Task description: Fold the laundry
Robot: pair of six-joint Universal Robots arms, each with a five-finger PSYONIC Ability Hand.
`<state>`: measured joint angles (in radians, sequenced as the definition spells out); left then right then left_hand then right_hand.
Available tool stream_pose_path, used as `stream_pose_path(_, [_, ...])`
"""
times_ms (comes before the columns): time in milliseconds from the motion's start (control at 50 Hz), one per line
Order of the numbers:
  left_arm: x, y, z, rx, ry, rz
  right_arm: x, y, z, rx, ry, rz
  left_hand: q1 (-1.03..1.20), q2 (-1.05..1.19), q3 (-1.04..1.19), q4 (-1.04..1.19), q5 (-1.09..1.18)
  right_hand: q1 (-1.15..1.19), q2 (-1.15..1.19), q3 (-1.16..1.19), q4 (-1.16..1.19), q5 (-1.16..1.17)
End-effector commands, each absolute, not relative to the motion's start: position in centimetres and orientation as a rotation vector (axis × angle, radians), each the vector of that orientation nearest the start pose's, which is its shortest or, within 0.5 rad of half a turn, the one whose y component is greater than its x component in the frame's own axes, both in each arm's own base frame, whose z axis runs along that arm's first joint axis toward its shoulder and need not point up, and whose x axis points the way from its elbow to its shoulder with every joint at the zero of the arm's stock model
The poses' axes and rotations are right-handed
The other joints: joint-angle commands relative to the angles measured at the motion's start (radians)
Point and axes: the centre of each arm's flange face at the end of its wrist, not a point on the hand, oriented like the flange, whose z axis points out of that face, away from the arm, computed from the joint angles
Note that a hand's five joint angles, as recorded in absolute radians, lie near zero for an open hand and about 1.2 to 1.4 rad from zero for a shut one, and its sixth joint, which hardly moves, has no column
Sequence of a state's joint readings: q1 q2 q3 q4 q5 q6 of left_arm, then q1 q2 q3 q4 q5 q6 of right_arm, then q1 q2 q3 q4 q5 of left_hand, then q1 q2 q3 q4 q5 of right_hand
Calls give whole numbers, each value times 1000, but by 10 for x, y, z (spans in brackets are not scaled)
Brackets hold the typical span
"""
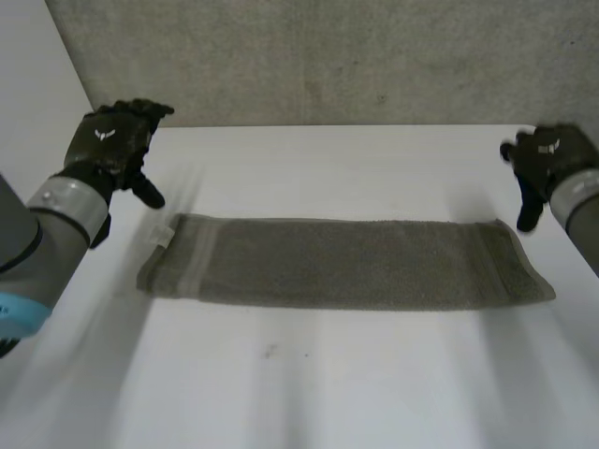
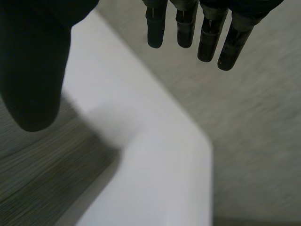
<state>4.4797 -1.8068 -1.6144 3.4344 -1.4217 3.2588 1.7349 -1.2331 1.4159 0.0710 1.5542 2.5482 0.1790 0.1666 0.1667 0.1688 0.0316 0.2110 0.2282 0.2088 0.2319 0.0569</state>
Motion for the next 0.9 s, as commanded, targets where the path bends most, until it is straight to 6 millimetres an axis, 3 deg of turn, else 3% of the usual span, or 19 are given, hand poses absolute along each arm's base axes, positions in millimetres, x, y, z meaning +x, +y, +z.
stream_pose_path(20, [-218, -294, 224, 558, 2387, -2278, 175, -312, 198, -1045, 2570, -1825, -4, 8, 8, 6, -32, 67, 50, 69, 46, 46])
stream_pose_path(140, [-217, -290, 215, 560, 2410, -2253, 154, -314, 170, -985, 2594, -1855, -4, 8, 8, 6, -32, 287, 270, 289, 266, 267])
stream_pose_path(280, [-217, -291, 213, 553, 2362, -2300, 149, -316, 140, -1005, 2570, -1816, -4, 8, 8, 6, -32, 396, 379, 398, 375, 376])
stream_pose_path(400, [-216, -291, 210, 552, 2369, -2292, 146, -321, 129, -1000, 2590, -1796, -4, 8, 8, 6, -32, 479, 461, 481, 458, 458])
stream_pose_path(560, [-216, -290, 208, 558, 2377, -2283, 141, -325, 124, -985, 2606, -1787, -4, 8, 8, 6, -32, 587, 570, 590, 566, 567])
stream_pose_path(620, [-216, -289, 205, 561, 2383, -2279, 139, -329, 121, -978, 2609, -1805, -4, 8, 8, 6, -32, 1038, 1020, 1040, 1017, 1017])
stream_pose_path(640, [-216, -289, 205, 561, 2383, -2278, 139, -329, 121, -978, 2609, -1805, -4, 8, 8, 6, -32, 1039, 1022, 1042, 1019, 1019])
stream_pose_path(660, [-216, -289, 205, 562, 2385, -2274, 137, -333, 120, -975, 2614, -1819, -4, 8, 8, 6, -32, 1184, 1167, 1186, 1163, 1163])
stream_pose_path(740, [-216, -288, 204, 561, 2386, -2272, 130, -340, 122, -983, 2641, -1853, -4, 8, 8, 6, -32, 1185, 1168, 1187, 1164, 1165])
stream_pose_path(780, [-216, -288, 205, 560, 2381, -2277, 111, -349, 126, -998, 2758, -1896, -4, 8, 8, 6, -32, 1185, 1168, 1187, 1164, 1165])
stream_pose_path(800, [-216, -288, 205, 560, 2381, -2277, 111, -349, 126, -999, 2758, -1896, -4, 8, 8, 6, -32, 1185, 1168, 1187, 1164, 1165])
stream_pose_path(840, [-216, -288, 206, 560, 2379, -2279, 89, -356, 134, -1049, 2928, -1948, -4, 8, 8, 6, -32, 1185, 1168, 1187, 1164, 1165])
stream_pose_path(900, [-216, -288, 207, 560, 2374, -2285, 77, -359, 138, -1059, 3002, -1960, -4, 8, 8, 6, -32, 1185, 1168, 1187, 1164, 1165])
